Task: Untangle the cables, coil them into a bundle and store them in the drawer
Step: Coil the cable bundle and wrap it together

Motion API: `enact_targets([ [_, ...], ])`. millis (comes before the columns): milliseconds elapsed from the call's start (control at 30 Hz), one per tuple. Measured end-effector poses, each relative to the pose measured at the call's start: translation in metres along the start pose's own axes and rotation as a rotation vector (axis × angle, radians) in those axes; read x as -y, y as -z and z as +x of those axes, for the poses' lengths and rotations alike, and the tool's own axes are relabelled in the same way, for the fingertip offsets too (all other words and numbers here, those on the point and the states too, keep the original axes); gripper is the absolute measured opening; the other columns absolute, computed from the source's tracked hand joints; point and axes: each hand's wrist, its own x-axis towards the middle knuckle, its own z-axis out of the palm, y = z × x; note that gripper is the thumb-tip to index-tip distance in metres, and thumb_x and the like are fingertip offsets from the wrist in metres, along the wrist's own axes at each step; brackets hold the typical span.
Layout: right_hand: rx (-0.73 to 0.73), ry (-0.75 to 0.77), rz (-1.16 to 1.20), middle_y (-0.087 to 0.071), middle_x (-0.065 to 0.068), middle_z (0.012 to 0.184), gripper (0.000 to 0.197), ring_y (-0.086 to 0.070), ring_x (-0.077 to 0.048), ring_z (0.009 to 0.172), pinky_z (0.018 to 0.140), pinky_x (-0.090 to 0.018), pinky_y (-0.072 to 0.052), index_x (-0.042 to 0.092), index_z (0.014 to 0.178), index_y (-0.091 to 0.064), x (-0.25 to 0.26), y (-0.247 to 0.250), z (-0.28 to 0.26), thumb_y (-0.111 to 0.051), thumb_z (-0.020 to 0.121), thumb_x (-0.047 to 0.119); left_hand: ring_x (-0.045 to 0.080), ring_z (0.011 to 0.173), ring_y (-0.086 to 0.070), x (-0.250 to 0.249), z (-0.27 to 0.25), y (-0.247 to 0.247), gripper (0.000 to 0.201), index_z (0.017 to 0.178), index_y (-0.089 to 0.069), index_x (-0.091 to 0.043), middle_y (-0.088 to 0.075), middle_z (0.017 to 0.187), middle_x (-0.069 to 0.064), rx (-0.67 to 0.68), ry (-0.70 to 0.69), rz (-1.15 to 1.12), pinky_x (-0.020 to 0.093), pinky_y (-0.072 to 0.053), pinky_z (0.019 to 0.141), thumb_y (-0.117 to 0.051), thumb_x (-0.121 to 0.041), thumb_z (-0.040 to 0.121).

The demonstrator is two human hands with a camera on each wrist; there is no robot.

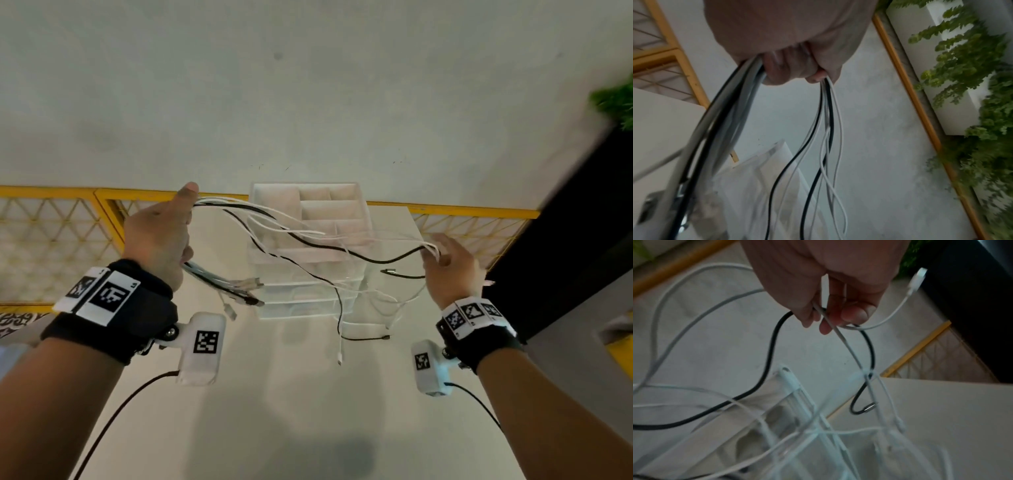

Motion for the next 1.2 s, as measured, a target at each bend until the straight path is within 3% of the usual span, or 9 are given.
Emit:
enact_targets([
  [167, 0.264, -0.236, -0.315, -0.07, -0.017, 0.107, 0.025, -0.06, -0.038, 0.105, 0.085, -0.037, -0.051, 0.026, 0.117, -0.071, -0.056, -0.012, -0.013, -0.063, 0.094, 0.027, 0.013, 0.034, -0.024, -0.018, 0.005, 0.01, 0.04, 0.06, -0.046, -0.024, -0.032, 0.048, -0.003, -0.053, -0.067, -0.095, 0.018, -0.022, 0.038, -0.067, -0.049, 0.084],
  [267, 0.364, -0.336, -0.306, -0.067, -0.012, 0.072, 0.024, -0.069, -0.032, 0.071, 0.072, -0.034, -0.059, 0.019, 0.074, -0.073, -0.081, -0.024, -0.031, -0.064, 0.093, 0.032, 0.013, 0.037, -0.021, -0.017, 0.004, 0.007, 0.042, 0.058, -0.043, -0.024, -0.03, 0.045, -0.005, -0.024, -0.086, -0.106, 0.019, -0.018, 0.04, -0.068, -0.046, 0.085],
  [367, 0.294, -0.389, -0.081, -0.07, -0.008, 0.063, 0.027, -0.069, -0.024, 0.053, 0.061, -0.034, -0.06, 0.015, 0.078, -0.073, -0.072, -0.023, -0.031, -0.063, 0.095, 0.033, 0.012, 0.034, -0.019, -0.006, 0.004, 0.003, 0.04, 0.061, -0.046, -0.023, -0.031, 0.051, -0.001, 0.012, -0.064, -0.079, 0.017, -0.018, 0.038, -0.071, -0.047, 0.081],
  [600, -0.082, -0.093, 0.167, -0.069, -0.004, 0.112, 0.017, -0.062, -0.016, 0.09, 0.079, -0.022, -0.042, 0.02, 0.098, -0.077, -0.027, -0.01, -0.01, -0.06, 0.093, 0.023, 0.01, 0.032, -0.02, 0.0, 0.0, 0.0, 0.042, 0.061, -0.046, -0.02, -0.032, 0.039, -0.009, 0.03, -0.055, -0.057, 0.015, -0.019, 0.036, -0.072, -0.047, 0.082],
  [767, 0.013, -0.387, 0.302, -0.068, -0.004, 0.092, 0.034, -0.061, -0.025, 0.086, 0.085, -0.044, -0.056, 0.02, 0.086, -0.07, -0.045, -0.016, -0.004, -0.064, 0.077, 0.052, 0.014, 0.036, -0.021, -0.014, -0.002, 0.009, 0.042, 0.058, -0.046, -0.023, -0.031, 0.04, -0.007, -0.045, -0.096, -0.105, 0.019, -0.019, 0.039, -0.069, -0.047, 0.082],
  [867, 0.218, -0.691, 0.744, -0.062, -0.005, 0.099, 0.009, -0.059, -0.025, 0.1, 0.089, -0.044, -0.055, 0.017, 0.094, -0.073, -0.058, -0.025, -0.009, -0.07, 0.087, 0.021, 0.014, 0.036, -0.02, -0.012, -0.004, 0.01, 0.042, 0.058, -0.046, -0.023, -0.031, 0.045, -0.005, -0.008, -0.104, -0.094, 0.019, -0.019, 0.039, -0.07, -0.05, 0.079],
  [967, 0.19, -0.601, 0.838, -0.066, -0.004, 0.096, 0.006, -0.06, -0.022, 0.091, 0.095, -0.039, -0.052, 0.013, 0.084, -0.07, -0.053, -0.029, -0.014, -0.067, 0.085, 0.009, 0.012, 0.034, -0.019, -0.003, -0.009, 0.004, 0.045, 0.058, -0.045, -0.022, -0.031, 0.05, -0.001, 0.05, -0.086, -0.033, 0.017, -0.019, 0.037, -0.072, -0.052, 0.077],
  [1100, 0.31, -0.289, 0.322, -0.073, -0.007, 0.103, 0.02, -0.066, -0.027, 0.095, 0.086, -0.042, -0.053, 0.027, 0.078, -0.073, -0.048, -0.03, -0.009, -0.068, 0.059, 0.029, 0.011, 0.031, -0.021, -0.001, -0.016, -0.004, 0.049, 0.055, -0.044, -0.021, -0.034, 0.057, 0.004, 0.103, -0.082, 0.033, 0.016, -0.021, 0.037, -0.074, -0.053, 0.077],
  [1200, 0.589, -0.195, -0.259, -0.049, -0.014, 0.141, 0.059, -0.059, -0.033, 0.117, 0.093, -0.037, -0.051, 0.026, 0.133, -0.057, -0.045, -0.025, -0.015, -0.06, 0.075, 0.019, 0.011, 0.034, -0.02, -0.011, -0.021, -0.002, 0.05, 0.056, -0.045, -0.021, -0.037, 0.053, -0.001, 0.153, -0.107, 0.078, 0.017, -0.021, 0.037, -0.073, -0.056, 0.077],
])
